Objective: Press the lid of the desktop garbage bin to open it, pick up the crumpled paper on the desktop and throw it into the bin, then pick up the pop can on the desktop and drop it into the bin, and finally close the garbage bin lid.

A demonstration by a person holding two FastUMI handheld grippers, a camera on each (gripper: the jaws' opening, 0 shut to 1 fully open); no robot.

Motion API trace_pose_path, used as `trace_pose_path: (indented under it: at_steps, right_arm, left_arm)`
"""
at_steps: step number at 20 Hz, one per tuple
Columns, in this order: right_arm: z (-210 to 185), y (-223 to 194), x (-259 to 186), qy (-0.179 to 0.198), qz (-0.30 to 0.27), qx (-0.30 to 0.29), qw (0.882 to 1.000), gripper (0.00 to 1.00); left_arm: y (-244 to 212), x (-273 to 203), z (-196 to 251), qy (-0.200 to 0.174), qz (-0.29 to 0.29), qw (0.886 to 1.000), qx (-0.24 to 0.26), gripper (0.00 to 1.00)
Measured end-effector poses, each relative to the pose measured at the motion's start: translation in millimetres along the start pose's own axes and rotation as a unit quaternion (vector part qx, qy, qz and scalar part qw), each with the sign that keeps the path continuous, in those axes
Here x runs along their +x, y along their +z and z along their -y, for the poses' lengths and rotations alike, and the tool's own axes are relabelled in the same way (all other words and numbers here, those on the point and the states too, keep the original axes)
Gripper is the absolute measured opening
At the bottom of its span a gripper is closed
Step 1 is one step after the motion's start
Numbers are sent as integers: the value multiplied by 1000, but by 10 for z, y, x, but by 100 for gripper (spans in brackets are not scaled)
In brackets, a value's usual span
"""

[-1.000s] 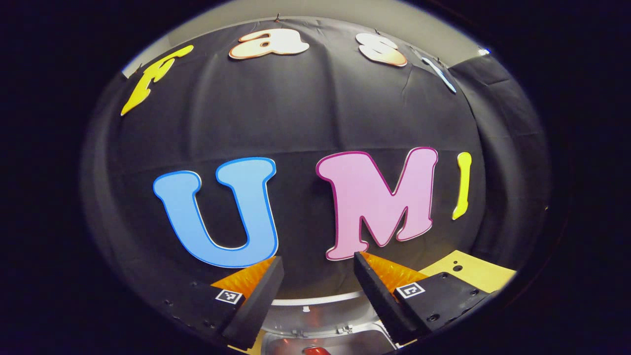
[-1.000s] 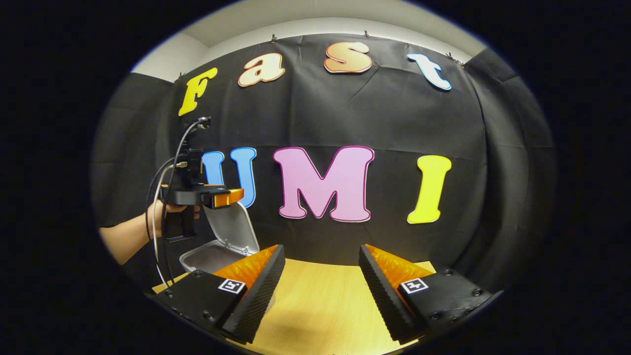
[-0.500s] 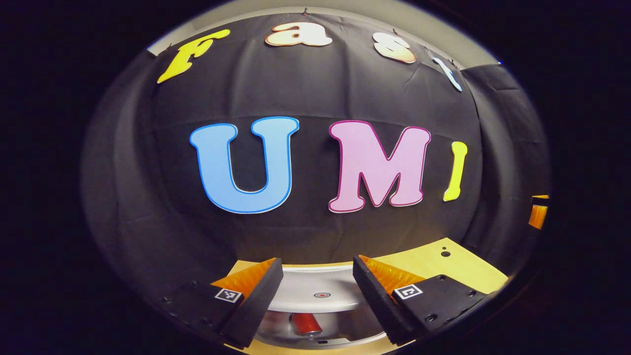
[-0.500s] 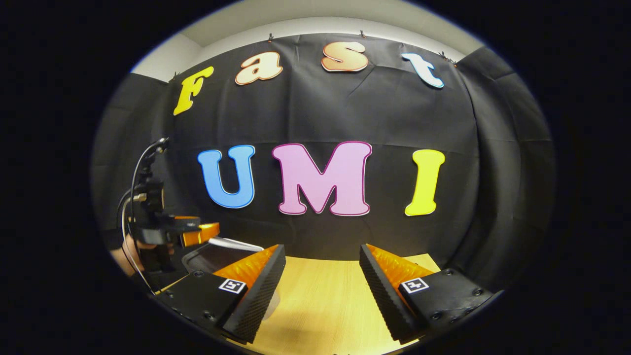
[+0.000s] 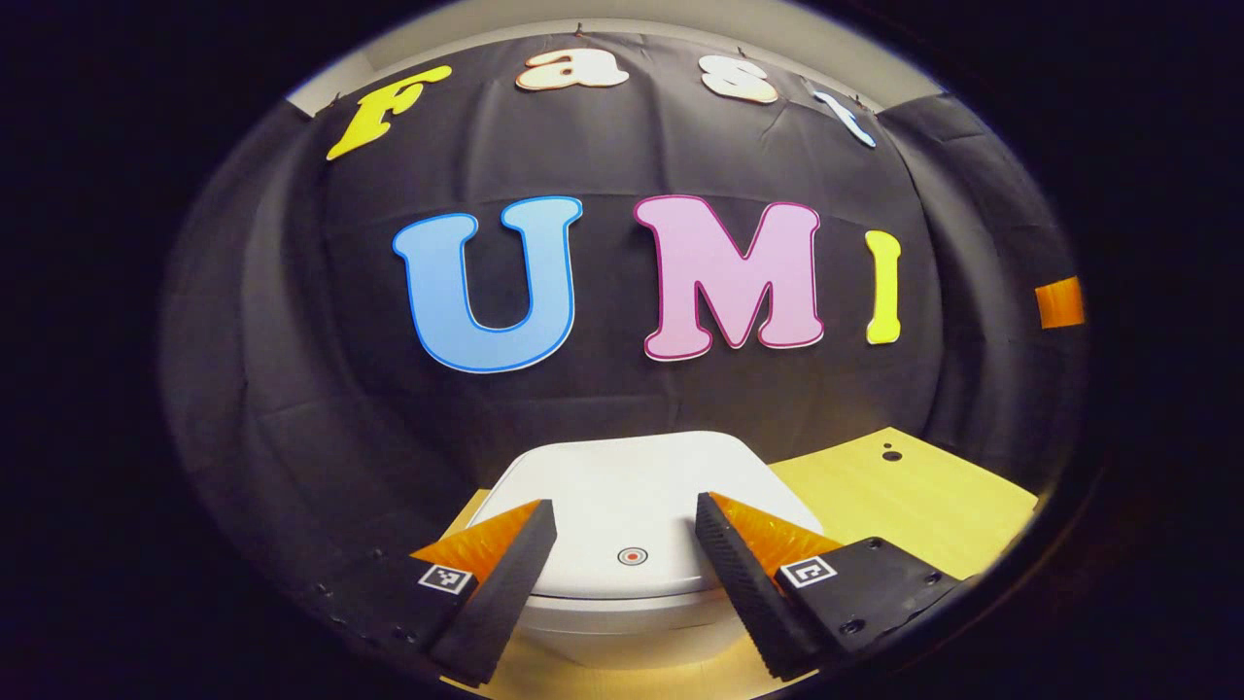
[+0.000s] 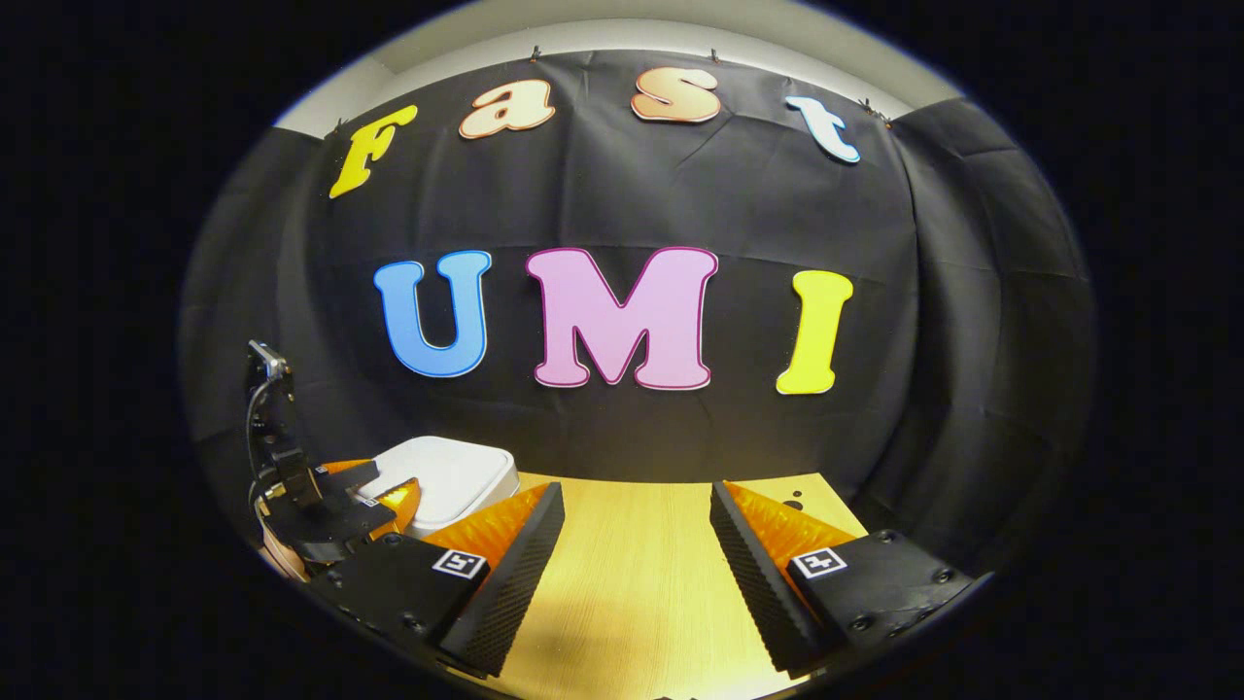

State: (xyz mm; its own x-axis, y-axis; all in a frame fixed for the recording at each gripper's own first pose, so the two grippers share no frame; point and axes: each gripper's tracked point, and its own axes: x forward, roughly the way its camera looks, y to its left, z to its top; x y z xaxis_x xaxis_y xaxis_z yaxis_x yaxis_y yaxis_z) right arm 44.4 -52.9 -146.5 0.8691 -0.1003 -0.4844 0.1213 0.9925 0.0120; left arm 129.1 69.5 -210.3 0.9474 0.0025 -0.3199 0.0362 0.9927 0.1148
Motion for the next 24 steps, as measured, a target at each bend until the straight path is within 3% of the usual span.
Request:
trace_pose_path:
  at_steps: [3, 11, 15, 17, 24]
  right_arm:
    - [-53, -28, -29, -9, 0, -9, 1000, 98]
    - [-218, -170, -244, -22, -10, -30, 999, 98]
    - [-118, -160, -302, -27, -4, -14, 1000, 98]
    - [-51, -118, -295, -28, 6, -2, 1000, 98]
    - [299, -49, -103, -5, 23, 17, 1000, 98]
  left_arm:
    - [17, -43, 11, -1, 49, 999, 0, 99]
    - [-8, -36, 37, -32, 103, 994, -23, 100]
    - [-13, 4, 34, -33, 91, 995, -24, 99]
    - [58, -37, 2, -25, 89, 996, 10, 98]
    - [1085, -477, 185, 17, 167, 986, 15, 95]
